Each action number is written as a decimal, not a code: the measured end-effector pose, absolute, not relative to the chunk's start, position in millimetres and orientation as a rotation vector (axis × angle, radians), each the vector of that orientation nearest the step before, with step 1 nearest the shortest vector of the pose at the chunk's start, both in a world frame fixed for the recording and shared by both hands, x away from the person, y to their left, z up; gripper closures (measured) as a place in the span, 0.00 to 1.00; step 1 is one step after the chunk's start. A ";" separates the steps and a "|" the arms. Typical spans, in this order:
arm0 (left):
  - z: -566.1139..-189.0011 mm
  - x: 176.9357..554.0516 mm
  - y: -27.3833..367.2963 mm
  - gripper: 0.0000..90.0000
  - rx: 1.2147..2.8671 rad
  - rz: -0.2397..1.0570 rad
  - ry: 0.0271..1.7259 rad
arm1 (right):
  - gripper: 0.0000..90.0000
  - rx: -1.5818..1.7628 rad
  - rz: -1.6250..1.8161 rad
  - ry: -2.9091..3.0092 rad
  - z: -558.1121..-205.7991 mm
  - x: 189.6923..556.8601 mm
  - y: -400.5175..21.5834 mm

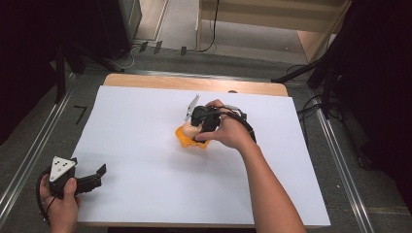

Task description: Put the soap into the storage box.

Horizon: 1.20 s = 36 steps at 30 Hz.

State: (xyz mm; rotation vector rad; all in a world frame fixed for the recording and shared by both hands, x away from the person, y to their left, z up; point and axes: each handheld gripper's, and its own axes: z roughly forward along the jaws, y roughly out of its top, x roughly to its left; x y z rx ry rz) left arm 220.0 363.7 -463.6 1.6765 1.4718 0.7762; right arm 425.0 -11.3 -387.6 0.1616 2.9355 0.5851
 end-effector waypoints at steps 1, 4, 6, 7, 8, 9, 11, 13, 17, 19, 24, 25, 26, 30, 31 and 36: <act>-463.6 220.1 363.8 0.00 1.678 0.777 1.471 | 0.37 0.155 0.585 2.939 -388.8 425.9 -10.9; -463.7 220.4 363.3 0.00 1.682 0.779 1.471 | 0.37 0.162 0.576 2.956 -390.9 427.4 -10.0; -463.7 220.5 363.3 0.00 1.682 0.778 1.472 | 0.37 0.162 0.574 2.961 -392.4 429.0 -9.3; -463.7 220.5 363.4 0.00 1.681 0.777 1.472 | 0.37 0.167 0.571 2.963 -393.2 429.5 -9.0; -463.7 220.5 363.6 0.00 1.682 0.773 1.470 | 0.37 0.166 0.575 2.967 -394.0 430.2 -8.7; -463.6 220.4 363.6 0.00 1.680 0.772 1.472 | 0.37 0.165 0.580 2.970 -394.9 430.8 -8.5; -463.7 220.5 363.6 0.00 1.681 0.773 1.471 | 0.37 0.161 0.587 2.971 -395.7 432.0 -8.7; -463.6 220.5 363.6 0.00 1.682 0.772 1.471 | 0.37 0.169 0.600 2.968 -395.9 433.4 -9.1; -463.7 220.6 363.6 0.00 1.682 0.771 1.472 | 0.36 0.179 0.610 2.986 -396.6 434.3 -10.6; -463.7 220.6 363.7 0.00 1.682 0.771 1.472 | 0.36 0.190 0.619 2.984 -396.8 435.0 -11.4; -463.7 220.7 363.5 0.00 1.684 0.770 1.470 | 0.34 0.227 0.641 2.955 -393.3 434.9 -14.0; -463.6 220.7 363.6 0.00 1.684 0.771 1.469 | 0.34 0.227 0.651 2.954 -393.0 435.0 -14.5; -463.6 220.7 363.7 0.00 1.683 0.770 1.471 | 0.33 0.223 0.643 2.958 -392.9 434.9 -15.2; -463.7 220.6 363.6 0.00 1.684 0.770 1.469 | 0.31 0.227 0.629 2.956 -393.9 432.8 -17.9; -463.7 220.7 363.6 0.00 1.683 0.770 1.470 | 0.31 0.226 0.635 2.950 -393.5 432.7 -18.6; -463.7 220.7 363.7 0.00 1.684 0.770 1.470 | 0.23 0.304 0.721 2.922 -390.3 430.8 -28.0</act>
